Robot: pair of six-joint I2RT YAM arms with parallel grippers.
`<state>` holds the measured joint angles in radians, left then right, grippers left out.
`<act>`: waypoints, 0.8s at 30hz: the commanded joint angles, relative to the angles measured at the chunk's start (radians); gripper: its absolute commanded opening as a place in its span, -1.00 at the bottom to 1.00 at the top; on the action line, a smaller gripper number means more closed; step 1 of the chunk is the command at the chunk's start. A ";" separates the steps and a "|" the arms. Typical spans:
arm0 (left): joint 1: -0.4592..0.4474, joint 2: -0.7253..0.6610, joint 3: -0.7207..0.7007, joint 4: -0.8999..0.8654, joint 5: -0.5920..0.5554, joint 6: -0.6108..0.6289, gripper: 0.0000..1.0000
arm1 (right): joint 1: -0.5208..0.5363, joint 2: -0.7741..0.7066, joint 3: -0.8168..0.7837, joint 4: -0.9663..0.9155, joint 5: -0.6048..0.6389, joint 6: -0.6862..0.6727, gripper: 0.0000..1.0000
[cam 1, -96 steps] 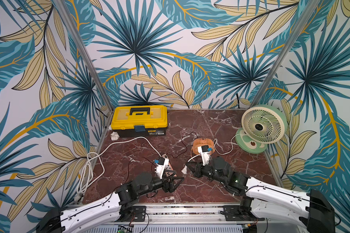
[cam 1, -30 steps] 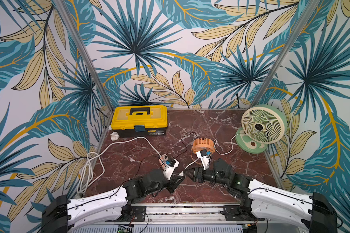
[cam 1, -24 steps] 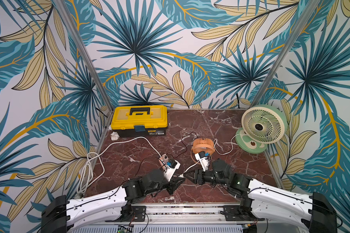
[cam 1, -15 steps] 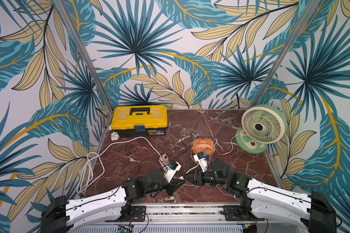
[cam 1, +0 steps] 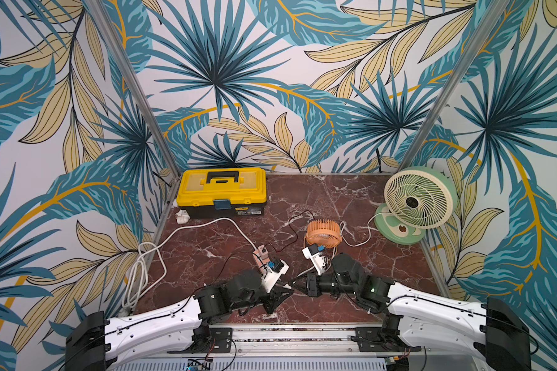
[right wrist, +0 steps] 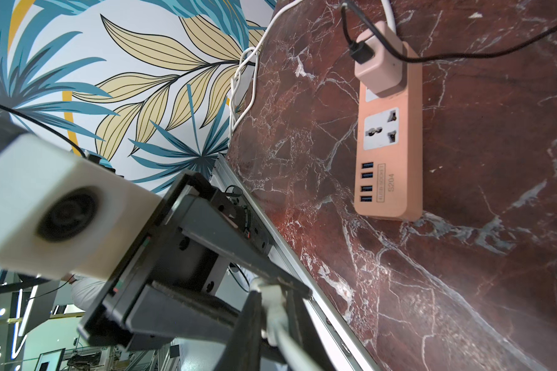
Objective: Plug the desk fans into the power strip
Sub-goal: Pick up the plug from the center of the board.
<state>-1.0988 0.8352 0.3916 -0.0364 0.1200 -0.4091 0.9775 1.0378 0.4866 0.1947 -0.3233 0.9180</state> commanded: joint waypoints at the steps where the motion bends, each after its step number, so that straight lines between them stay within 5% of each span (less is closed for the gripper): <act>1: -0.004 -0.019 0.054 0.042 -0.027 0.004 -0.42 | 0.008 0.015 0.003 0.004 0.005 -0.003 -0.86; 5: -0.005 -0.047 0.053 -0.014 -0.156 -0.029 0.32 | 0.011 -0.026 0.004 -0.037 0.068 -0.022 -0.98; 10: -0.003 -0.178 0.062 -0.152 -0.359 -0.070 0.72 | 0.008 -0.113 0.007 -0.126 0.177 -0.042 -1.00; 15: -0.003 -0.291 0.028 -0.237 -0.523 -0.156 0.79 | 0.009 -0.184 0.000 -0.155 0.265 -0.067 -1.00; 24: -0.003 -0.320 -0.123 -0.202 -0.522 -0.398 0.56 | 0.034 -0.153 0.093 -0.346 0.488 -0.165 -1.00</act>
<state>-1.1007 0.5198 0.3481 -0.2600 -0.3794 -0.6888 0.9962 0.8684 0.5354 -0.0586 0.0349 0.8104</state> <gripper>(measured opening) 0.789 0.120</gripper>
